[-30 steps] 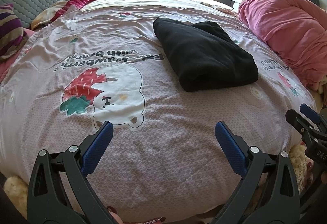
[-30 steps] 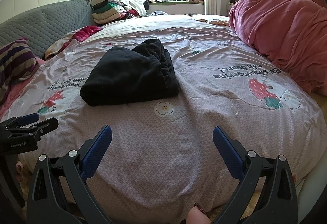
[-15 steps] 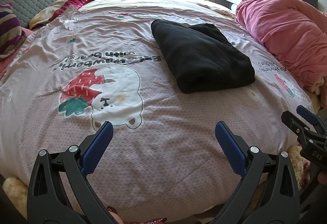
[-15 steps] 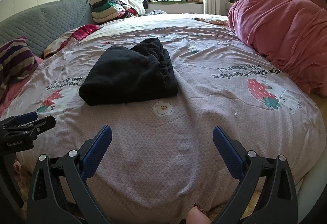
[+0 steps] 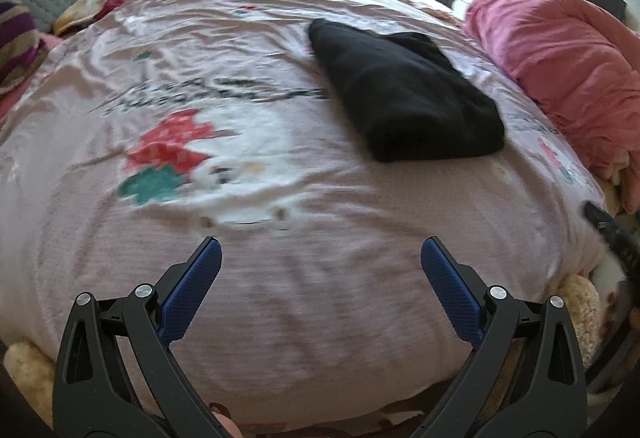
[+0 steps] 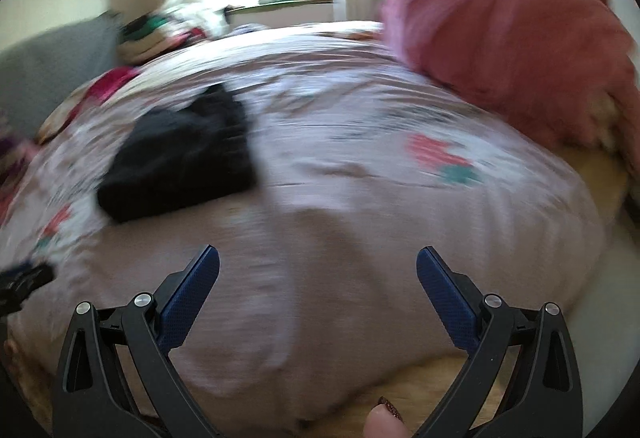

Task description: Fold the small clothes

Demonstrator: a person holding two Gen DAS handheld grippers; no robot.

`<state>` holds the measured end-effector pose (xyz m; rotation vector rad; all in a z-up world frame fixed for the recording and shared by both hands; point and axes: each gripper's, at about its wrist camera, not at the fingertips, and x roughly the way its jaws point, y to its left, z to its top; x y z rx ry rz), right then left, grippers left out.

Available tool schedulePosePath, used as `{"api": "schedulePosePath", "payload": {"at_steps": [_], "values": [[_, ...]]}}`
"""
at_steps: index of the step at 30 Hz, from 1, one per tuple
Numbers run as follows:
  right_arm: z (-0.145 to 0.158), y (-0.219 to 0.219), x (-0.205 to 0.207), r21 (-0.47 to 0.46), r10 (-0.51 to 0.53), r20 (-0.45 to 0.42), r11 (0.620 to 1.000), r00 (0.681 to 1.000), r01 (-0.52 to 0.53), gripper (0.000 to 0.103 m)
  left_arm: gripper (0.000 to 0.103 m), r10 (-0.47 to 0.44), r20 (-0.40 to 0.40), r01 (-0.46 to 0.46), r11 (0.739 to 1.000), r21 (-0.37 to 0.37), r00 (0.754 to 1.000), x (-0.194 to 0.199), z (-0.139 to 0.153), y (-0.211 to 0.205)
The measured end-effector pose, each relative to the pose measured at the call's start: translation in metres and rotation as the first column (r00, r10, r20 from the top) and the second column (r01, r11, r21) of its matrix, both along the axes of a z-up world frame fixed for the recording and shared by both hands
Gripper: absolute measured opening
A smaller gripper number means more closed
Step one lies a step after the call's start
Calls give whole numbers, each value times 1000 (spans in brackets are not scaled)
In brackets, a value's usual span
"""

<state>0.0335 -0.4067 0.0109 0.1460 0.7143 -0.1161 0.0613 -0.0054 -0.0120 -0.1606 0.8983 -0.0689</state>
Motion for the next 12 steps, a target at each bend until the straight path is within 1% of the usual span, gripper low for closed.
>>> {"api": "schedulePosePath", "payload": {"at_steps": [1, 2, 3, 4, 5, 6, 7, 8, 9, 10, 11, 12], "values": [[0, -21, -4, 21, -61, 1, 998, 998, 61, 98, 94, 26, -7, -26, 1000, 0, 1000, 1, -1, 15], [0, -52, -9, 43, -144, -2, 989, 990, 144, 98, 94, 55, -7, -55, 998, 2, 998, 1, -2, 30], [-1, -76, -13, 45, -210, -6, 977, 978, 210, 98, 94, 91, -6, -91, 996, 10, 996, 2, -2, 47], [-3, -110, -20, 24, -304, -13, 952, 953, 304, 98, 94, 133, -9, -133, 991, 24, 991, 4, -3, 68], [-5, -132, -25, 1, -367, -23, 930, 930, 367, 98, 94, 174, -12, -174, 984, 34, 985, 5, -3, 86], [-8, -159, -30, -30, -436, -35, 900, 899, 436, 98, 94, 231, -17, -230, 972, 48, 973, 7, -3, 110], [-12, -195, -39, -74, -527, -48, 849, 849, 523, 98, 94, 310, -25, -307, 949, 74, 951, 11, -5, 149], [-16, -220, -44, -106, -585, -57, 810, 809, 577, 98, 94, 354, -28, -350, 932, 92, 935, 13, -5, 171], [-21, -245, -51, -133, -639, -70, 767, 766, 628, 98, 94, 410, -30, -404, 907, 119, 912, 16, -5, 200], [-28, -283, -59, -155, -708, -99, 705, 699, 692, 98, 94, 480, -29, -470, 869, 157, 877, 20, -5, 238], [-34, -307, -64, -164, -748, -122, 663, 652, 730, 98, 94, 540, -23, -527, 829, 189, 841, 23, -6, 274], [-40, -334, -70, -164, -786, -149, 618, 600, 769, 98, 94, 583, -26, -565, 797, 214, 812, 27, -7, 305]]}}
